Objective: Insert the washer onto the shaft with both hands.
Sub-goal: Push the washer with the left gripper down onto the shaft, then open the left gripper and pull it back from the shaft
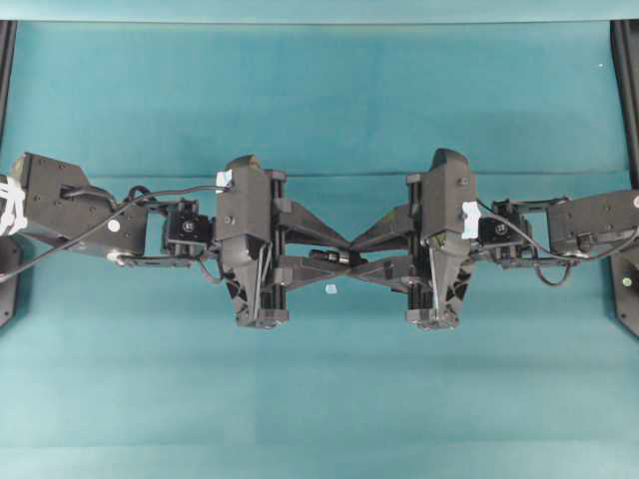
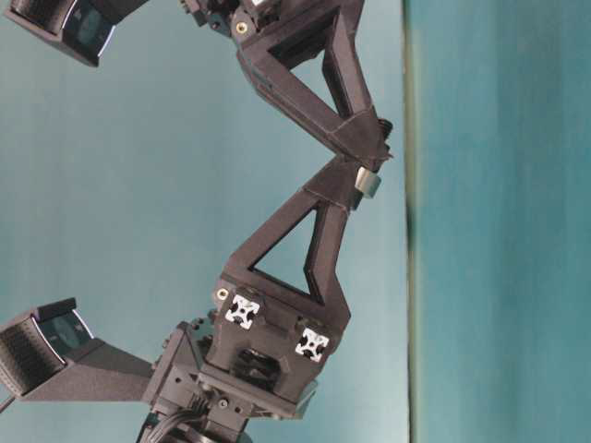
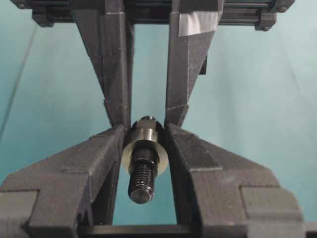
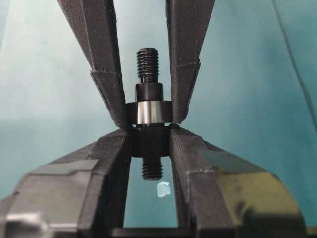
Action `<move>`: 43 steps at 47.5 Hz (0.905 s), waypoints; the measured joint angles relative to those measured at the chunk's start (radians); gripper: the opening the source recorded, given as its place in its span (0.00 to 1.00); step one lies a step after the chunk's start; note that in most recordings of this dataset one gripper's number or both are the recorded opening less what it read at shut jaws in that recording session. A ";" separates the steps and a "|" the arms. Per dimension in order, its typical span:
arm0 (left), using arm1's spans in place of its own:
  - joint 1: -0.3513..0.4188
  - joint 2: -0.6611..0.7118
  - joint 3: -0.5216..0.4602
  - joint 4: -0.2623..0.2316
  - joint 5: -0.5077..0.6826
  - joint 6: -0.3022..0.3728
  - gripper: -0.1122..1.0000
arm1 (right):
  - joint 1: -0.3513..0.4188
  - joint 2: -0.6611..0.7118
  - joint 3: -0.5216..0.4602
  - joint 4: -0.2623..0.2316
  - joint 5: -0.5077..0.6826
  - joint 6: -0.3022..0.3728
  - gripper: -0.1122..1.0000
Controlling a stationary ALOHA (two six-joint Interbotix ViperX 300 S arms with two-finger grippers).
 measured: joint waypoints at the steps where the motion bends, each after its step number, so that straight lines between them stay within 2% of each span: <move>1: -0.002 0.000 0.000 0.002 0.000 0.000 0.41 | 0.000 0.000 0.002 0.000 0.000 0.000 0.10; 28: -0.002 0.009 -0.011 0.000 0.009 -0.015 0.42 | 0.002 0.000 0.000 0.000 0.015 0.000 0.10; 30: -0.002 0.009 -0.011 0.000 0.009 -0.023 0.46 | 0.002 0.000 0.000 0.000 0.017 0.000 0.10; 34: -0.003 0.009 -0.011 0.000 0.011 -0.038 0.66 | -0.002 0.000 0.000 -0.002 0.018 0.000 0.10; 36: -0.005 0.009 -0.011 0.002 0.011 -0.040 0.73 | -0.003 0.000 0.000 0.000 0.020 0.000 0.10; 38: -0.005 0.009 -0.011 0.002 0.011 -0.040 0.75 | -0.003 0.000 0.000 0.000 0.021 0.000 0.10; 43: -0.005 0.011 -0.011 0.002 0.011 -0.041 0.71 | -0.003 0.000 0.000 -0.002 0.025 0.002 0.10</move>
